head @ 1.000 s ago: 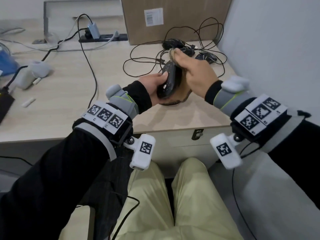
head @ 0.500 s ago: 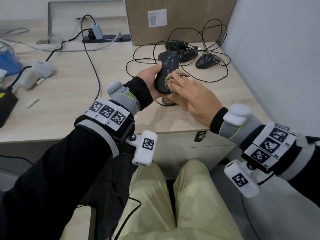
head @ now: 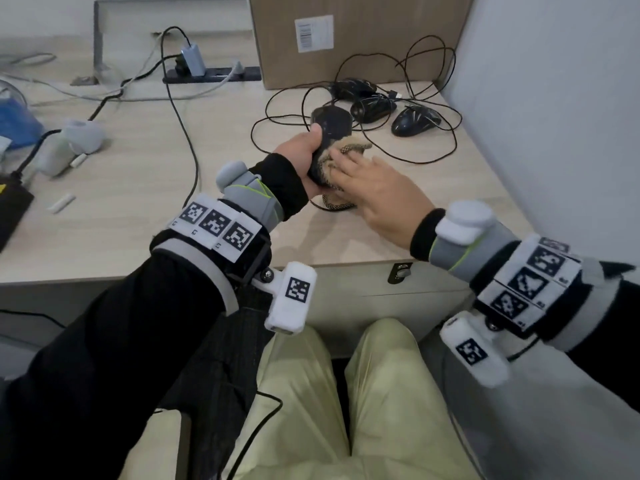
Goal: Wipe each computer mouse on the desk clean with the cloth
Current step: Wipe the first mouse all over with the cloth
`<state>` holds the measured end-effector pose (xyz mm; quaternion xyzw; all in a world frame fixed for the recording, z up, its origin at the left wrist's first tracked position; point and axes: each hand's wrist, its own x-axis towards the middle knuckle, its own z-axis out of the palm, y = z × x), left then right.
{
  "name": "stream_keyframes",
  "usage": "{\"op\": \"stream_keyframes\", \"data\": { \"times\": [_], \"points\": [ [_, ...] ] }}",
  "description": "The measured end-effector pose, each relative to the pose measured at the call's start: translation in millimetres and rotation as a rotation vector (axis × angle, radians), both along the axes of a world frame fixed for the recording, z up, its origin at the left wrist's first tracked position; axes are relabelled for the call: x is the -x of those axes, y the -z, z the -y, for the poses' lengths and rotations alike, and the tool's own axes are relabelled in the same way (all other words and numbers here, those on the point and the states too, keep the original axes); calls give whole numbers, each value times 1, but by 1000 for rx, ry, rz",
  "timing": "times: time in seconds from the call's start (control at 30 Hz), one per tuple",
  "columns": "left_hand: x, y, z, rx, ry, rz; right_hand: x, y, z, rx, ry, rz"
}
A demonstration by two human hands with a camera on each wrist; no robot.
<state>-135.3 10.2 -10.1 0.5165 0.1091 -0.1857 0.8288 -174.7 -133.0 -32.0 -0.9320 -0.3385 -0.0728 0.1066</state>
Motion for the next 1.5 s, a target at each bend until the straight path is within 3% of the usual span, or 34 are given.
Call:
{"op": "stream_keyframes", "data": {
  "times": [0.23, 0.4, 0.57, 0.7, 0.8, 0.9, 1.1, 1.17, 1.33, 1.5],
  "points": [
    [10, -4, 14, 53, 20, -26, -51, -17, 10, -404, 160, -67],
    [10, -11, 20, 263, -29, -102, -22, -4, 8, -379, 74, -99],
    [-9, 2, 19, 95, -189, -82, 10, 13, 15, -125, -76, 31],
    [-6, 0, 23, 121, -114, -83, 4, 12, 20, -30, -122, 100],
    [11, -5, 33, 180, 16, -92, -20, -5, 24, -143, 55, 24],
    [18, -5, 37, 162, -4, -140, -40, -18, 26, -243, 192, -82],
    [4, 1, 25, 135, -89, -119, 13, -1, 8, -170, -63, -70],
    [8, 1, 27, 140, -53, -104, 4, -3, 13, -188, -46, -44],
    [9, -3, 30, 88, -1, -79, -43, -17, 28, -472, 172, -130],
    [6, -2, 32, 94, -58, -135, -35, -14, 24, -549, 74, -137]
  ]
}}
